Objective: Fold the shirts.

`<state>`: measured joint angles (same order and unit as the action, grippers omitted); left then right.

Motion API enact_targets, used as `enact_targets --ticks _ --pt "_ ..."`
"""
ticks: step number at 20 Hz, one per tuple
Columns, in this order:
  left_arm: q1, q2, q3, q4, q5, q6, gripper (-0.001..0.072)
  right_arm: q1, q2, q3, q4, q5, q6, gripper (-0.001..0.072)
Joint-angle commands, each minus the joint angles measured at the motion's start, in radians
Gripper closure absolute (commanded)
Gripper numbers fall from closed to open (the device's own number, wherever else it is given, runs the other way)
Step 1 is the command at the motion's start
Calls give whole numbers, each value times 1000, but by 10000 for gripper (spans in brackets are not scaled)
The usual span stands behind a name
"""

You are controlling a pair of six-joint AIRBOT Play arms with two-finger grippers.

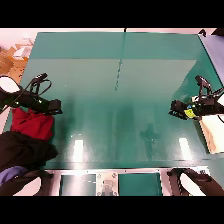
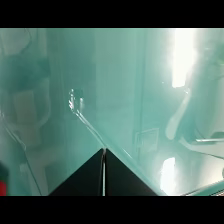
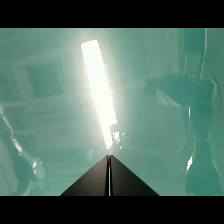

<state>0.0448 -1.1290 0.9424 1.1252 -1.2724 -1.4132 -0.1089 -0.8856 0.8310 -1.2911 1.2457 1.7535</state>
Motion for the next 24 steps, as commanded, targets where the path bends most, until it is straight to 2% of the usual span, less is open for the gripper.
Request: enact_targets --ticks 1,5,6,9,10,11,12,13,15,17,20,21,22,23,24 --pt "0 1 0 0 9 0 688 1 0 -1 0 0 0 689" --pt "0 1 0 35 26 -3 688 1 0 -1 0 0 0 689" --pt "0 1 0 88 29 -31 689 1 0 -1 0 0 0 689" --pt "0 1 0 386 22 -201 685 1 0 -1 0 0 0 689" --pt "0 1 0 468 5 -230 546 1 0 -1 0 0 0 689" --pt "0 0 0 545 -13 -257 102 1 0 -1 0 0 0 689" --pt "1 0 0 617 -23 -303 0 1 0 -1 0 0 0 689" --pt "1 0 -2 669 -28 -315 -12 1 0 -1 0 0 0 689" --pt "1 0 -29 712 8 -314 -12 1 0 -1 0 0 0 689" --pt "1 0 -92 712 99 -311 -12 1 0 -1 0 0 0 689" --pt "1 -1 -232 735 204 -256 2 1 0 -1 0 0 0 689" --pt "1 -1 -264 755 219 -253 180 1 0 -1 0 0 0 689" --pt "1 -1 -283 775 222 -253 493 1 0 -1 0 0 0 689" --pt "1 -1 -289 791 230 -251 675 1 0 -1 0 0 0 689" --pt "1 -1 -282 791 237 -249 688 1 0 -1 0 0 0 689"
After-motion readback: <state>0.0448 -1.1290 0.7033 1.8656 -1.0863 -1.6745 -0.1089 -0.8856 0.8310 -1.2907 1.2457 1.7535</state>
